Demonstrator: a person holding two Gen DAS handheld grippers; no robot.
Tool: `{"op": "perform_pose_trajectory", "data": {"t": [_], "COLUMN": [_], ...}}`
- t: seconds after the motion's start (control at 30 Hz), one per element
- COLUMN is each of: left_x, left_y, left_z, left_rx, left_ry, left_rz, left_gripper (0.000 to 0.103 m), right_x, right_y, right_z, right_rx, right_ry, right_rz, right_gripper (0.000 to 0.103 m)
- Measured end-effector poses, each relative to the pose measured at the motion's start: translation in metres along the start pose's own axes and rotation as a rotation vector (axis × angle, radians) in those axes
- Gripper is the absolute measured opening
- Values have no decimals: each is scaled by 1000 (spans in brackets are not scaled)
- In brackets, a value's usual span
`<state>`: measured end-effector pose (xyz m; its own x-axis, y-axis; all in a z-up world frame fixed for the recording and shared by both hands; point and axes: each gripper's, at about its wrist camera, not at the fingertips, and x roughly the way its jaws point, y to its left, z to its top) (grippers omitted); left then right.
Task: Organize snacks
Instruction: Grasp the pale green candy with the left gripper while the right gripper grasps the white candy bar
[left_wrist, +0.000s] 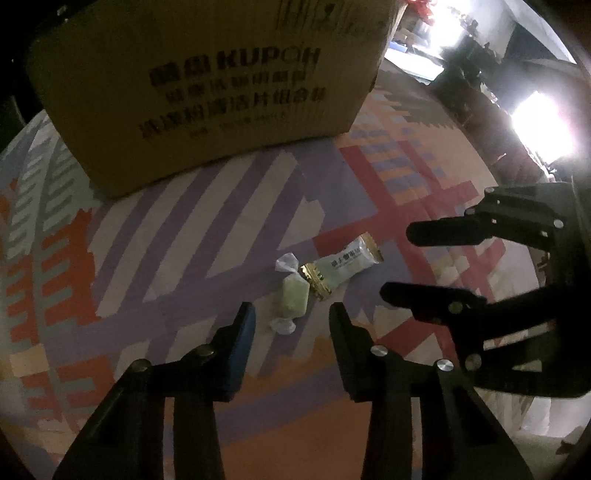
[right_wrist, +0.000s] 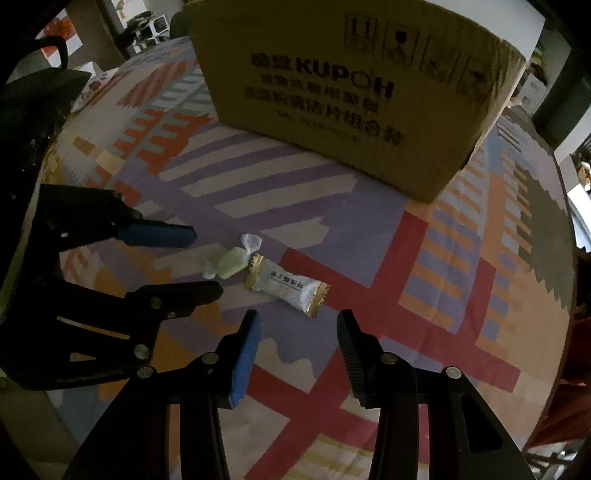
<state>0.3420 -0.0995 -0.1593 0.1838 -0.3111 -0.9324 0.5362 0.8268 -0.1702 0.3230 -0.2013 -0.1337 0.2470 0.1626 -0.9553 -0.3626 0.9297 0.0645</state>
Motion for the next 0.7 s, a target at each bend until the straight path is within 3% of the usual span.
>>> {"op": "perform_pose_trajectory", "data": {"t": [0.3, 0.7], "left_x": [12, 19], "left_y": [0, 1], "left_z": [7, 12], "left_rx": [-5, -22], "left_ry": [18, 20], "left_rz": [-13, -14], "left_gripper": [34, 19], "right_x": [5, 6], "right_y": [-4, -4], "right_z": [0, 1], "right_rx": [2, 7], "right_ry": [4, -2], "right_rz": [22, 48], "right_gripper": [44, 44]}}
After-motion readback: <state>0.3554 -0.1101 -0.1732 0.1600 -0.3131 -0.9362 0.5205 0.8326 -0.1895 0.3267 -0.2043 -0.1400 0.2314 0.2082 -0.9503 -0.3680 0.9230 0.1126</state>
